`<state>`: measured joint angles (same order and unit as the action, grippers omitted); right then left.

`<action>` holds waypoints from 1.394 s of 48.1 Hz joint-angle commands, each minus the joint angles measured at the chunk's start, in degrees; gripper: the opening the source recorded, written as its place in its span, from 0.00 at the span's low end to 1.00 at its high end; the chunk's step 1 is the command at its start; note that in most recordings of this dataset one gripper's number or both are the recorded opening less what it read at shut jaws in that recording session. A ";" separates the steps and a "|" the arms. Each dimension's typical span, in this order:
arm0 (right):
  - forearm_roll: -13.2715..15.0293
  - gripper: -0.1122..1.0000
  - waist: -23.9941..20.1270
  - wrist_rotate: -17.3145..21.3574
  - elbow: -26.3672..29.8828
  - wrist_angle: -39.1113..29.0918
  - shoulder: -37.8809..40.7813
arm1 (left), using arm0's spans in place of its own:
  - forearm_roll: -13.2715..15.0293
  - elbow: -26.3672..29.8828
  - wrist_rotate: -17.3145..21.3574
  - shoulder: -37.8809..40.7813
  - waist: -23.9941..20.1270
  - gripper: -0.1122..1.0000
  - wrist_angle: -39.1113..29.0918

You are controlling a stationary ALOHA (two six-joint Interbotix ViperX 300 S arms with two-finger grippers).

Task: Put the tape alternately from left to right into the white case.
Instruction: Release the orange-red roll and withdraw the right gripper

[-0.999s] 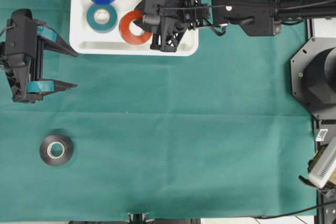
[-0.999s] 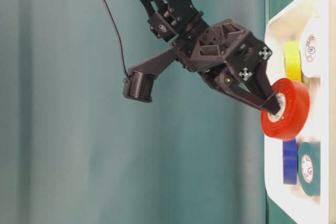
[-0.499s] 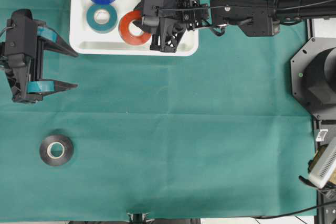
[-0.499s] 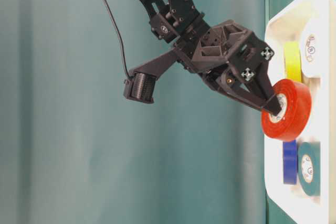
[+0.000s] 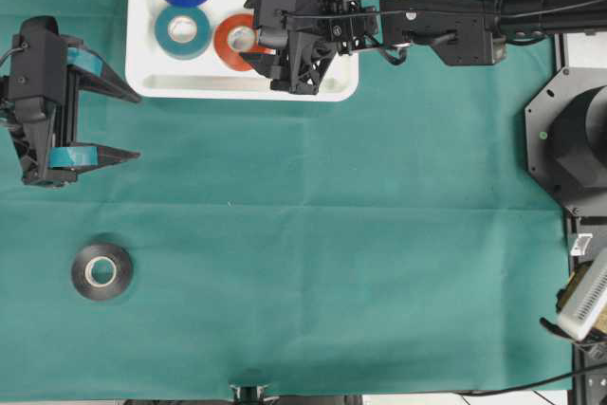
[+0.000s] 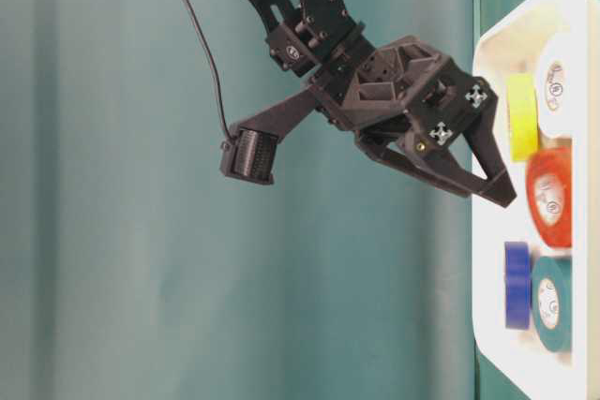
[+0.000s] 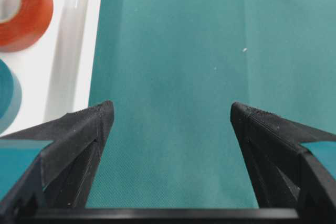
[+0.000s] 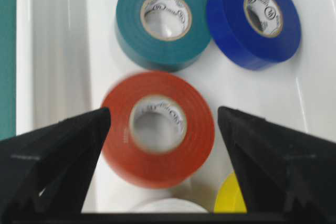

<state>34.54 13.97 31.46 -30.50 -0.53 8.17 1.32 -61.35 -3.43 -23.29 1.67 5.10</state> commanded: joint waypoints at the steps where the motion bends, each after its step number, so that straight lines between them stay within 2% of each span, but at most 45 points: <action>1: 0.09 0.62 -0.26 0.09 0.35 0.35 -0.97 | 0.09 1.14 0.00 -0.53 0.18 0.97 0.44; 19: 0.09 0.62 -3.69 0.18 -2.72 0.62 -3.78 | 0.09 1.14 0.00 -0.79 0.18 0.97 0.44; 46: 0.00 0.62 -16.35 0.26 -9.32 0.62 -8.35 | 0.09 1.14 0.00 -0.79 0.26 0.97 0.26; 59: 0.09 0.62 -19.34 0.35 -10.63 0.79 -8.35 | 0.00 1.14 0.00 -0.88 0.97 0.97 0.09; 67: 0.09 0.62 -19.69 0.53 -11.07 0.62 -8.35 | 0.09 1.14 0.00 -0.88 1.67 0.97 0.09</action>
<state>34.45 -5.63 31.90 -42.01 -0.09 1.41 1.32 -61.35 -3.43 -23.55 2.72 4.92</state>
